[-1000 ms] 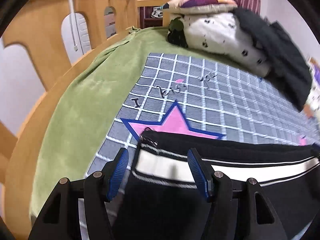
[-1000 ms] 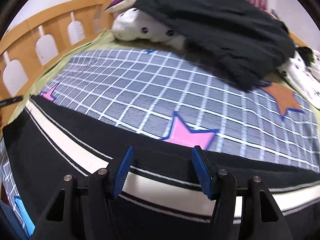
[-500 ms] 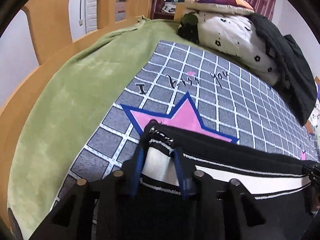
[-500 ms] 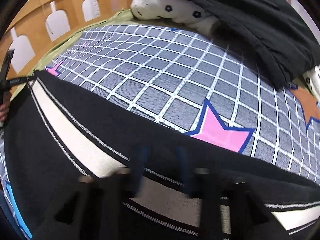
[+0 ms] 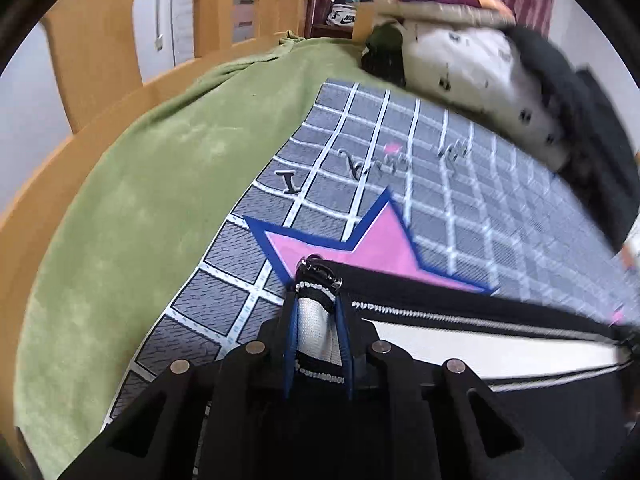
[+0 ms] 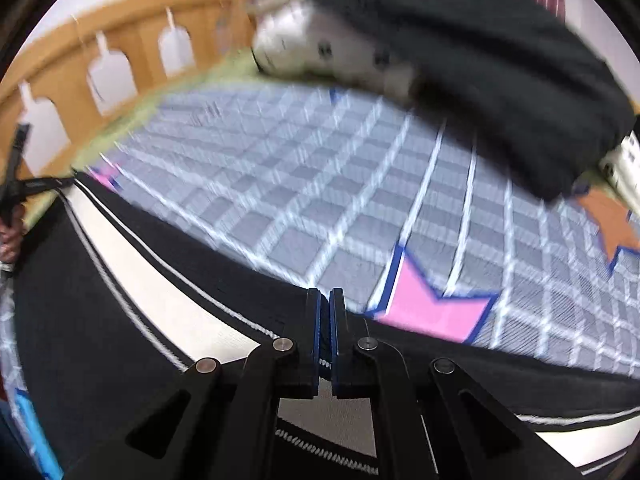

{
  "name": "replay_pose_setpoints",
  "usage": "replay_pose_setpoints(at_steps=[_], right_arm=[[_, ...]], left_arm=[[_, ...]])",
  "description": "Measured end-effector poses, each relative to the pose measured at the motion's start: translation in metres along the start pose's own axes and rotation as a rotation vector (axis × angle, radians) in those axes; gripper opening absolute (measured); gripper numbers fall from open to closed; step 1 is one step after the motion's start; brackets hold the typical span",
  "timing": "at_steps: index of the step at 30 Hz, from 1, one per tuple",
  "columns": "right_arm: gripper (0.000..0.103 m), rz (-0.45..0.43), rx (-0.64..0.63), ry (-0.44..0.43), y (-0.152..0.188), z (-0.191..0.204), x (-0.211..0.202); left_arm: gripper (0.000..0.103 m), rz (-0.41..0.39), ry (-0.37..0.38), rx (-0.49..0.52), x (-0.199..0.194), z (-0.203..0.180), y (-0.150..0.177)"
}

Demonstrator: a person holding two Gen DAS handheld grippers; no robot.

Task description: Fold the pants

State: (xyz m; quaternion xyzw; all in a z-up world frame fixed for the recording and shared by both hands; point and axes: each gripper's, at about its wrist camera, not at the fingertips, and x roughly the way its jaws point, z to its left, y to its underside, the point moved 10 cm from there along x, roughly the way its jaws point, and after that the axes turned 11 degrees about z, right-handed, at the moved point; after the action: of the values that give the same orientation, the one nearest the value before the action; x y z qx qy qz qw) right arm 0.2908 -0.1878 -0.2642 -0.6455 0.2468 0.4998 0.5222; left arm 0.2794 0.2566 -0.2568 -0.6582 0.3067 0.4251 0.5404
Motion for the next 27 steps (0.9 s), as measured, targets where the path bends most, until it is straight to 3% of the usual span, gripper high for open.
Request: replay_pose_setpoints(at_steps=[2, 4, 5, 7, 8, 11, 16, 19, 20, 21, 22, 24, 27], right_arm=[[0.007, -0.01, 0.008, 0.012, 0.0, 0.0, 0.003], [0.014, 0.0, 0.039, -0.021, 0.001, -0.004, -0.006], [0.022, -0.009, 0.049, -0.028, 0.001, -0.01, -0.016], [0.049, -0.044, 0.038, 0.026, 0.005, -0.031, -0.038], [0.072, -0.05, 0.033, 0.041, 0.008, -0.04, -0.044], [0.074, -0.035, 0.028, 0.06, 0.02, -0.08, -0.064], [0.074, 0.074, 0.006, 0.057, 0.035, -0.116, -0.049], [0.067, 0.14, -0.052, 0.07, 0.05, -0.119, -0.029], [0.052, 0.146, -0.081, 0.078, 0.055, -0.115, -0.025], [0.025, 0.142, -0.121, 0.053, 0.056, -0.107, -0.024], [0.011, 0.145, -0.139, 0.019, 0.056, -0.101, -0.025], [0.003, 0.123, -0.159, 0.046, 0.05, -0.094, -0.033], [0.003, -0.004, -0.139, 0.056, 0.033, -0.095, -0.06]], left_arm=[[0.025, -0.01, -0.038, 0.019, -0.003, -0.001, 0.0], [0.042, 0.019, -0.061, 0.015, -0.006, 0.001, 0.003], [0.045, 0.024, -0.055, 0.012, -0.009, 0.003, 0.004], [0.053, 0.019, -0.012, -0.002, -0.017, 0.005, 0.008], [0.054, 0.013, 0.004, -0.009, -0.02, 0.006, 0.009], [0.058, 0.001, 0.028, -0.025, -0.025, 0.005, 0.012], [0.058, 0.02, 0.018, -0.057, -0.015, 0.008, 0.011], [0.058, 0.025, -0.011, -0.066, -0.013, 0.015, 0.012], [0.058, 0.026, -0.012, -0.07, -0.013, 0.017, 0.013], [0.058, 0.027, -0.013, -0.078, -0.012, 0.02, 0.013], [0.058, 0.027, -0.009, -0.091, -0.012, 0.023, 0.013], [0.058, 0.023, 0.004, -0.114, -0.015, 0.025, 0.013], [0.058, -0.002, 0.01, -0.128, -0.022, 0.024, 0.008]])
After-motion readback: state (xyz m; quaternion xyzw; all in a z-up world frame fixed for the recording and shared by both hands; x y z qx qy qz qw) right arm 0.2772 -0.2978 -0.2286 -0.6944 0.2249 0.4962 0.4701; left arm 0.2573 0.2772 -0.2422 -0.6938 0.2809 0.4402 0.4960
